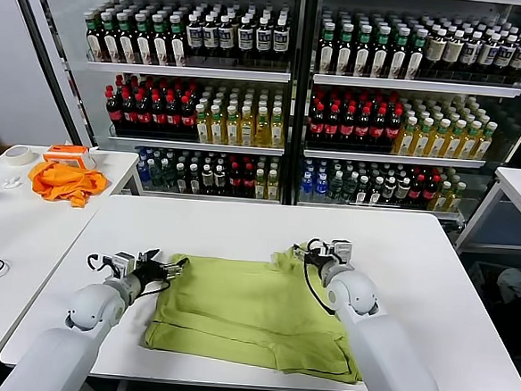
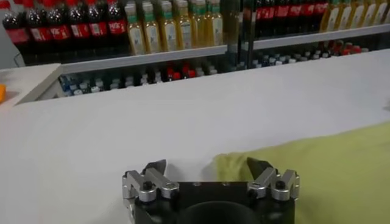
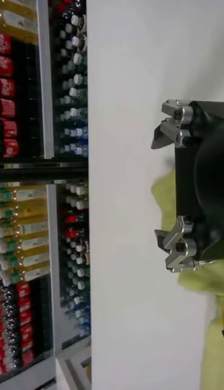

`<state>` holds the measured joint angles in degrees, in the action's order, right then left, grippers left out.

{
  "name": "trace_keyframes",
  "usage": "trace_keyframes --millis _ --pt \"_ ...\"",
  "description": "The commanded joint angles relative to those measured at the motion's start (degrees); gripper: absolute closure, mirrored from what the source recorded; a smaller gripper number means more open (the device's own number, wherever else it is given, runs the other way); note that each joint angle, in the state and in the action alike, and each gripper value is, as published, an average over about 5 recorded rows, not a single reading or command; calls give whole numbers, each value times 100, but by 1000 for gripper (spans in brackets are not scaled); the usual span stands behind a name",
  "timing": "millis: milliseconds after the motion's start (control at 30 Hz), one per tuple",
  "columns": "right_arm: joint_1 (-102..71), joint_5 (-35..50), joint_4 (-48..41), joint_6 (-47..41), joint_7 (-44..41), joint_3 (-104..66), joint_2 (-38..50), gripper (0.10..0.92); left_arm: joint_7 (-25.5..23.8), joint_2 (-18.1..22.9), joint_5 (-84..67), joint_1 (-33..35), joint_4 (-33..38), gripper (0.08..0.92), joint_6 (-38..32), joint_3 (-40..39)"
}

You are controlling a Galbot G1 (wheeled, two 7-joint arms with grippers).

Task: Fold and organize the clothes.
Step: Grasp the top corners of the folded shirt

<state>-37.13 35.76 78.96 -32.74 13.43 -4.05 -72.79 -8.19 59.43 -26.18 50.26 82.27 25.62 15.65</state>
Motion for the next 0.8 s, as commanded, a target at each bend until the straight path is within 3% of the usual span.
trace_keyframes --millis 33,200,633,800 --pt "145 14 -287 -30 14 51 -94 275 -159 64 66 -77 -300 190 -43 -66" --pt "163 81 -316 -34 1 77 -96 414 -169 81 20 -67 -255 301 -34 -67" --pt "179 56 -359 76 -80 97 -125 795 -188 126 -54 37 -147 683 -70 -6" --pt "127 82 -204 185 -67 28 -98 907 -172 126 -136 44 -65 821 -99 31"
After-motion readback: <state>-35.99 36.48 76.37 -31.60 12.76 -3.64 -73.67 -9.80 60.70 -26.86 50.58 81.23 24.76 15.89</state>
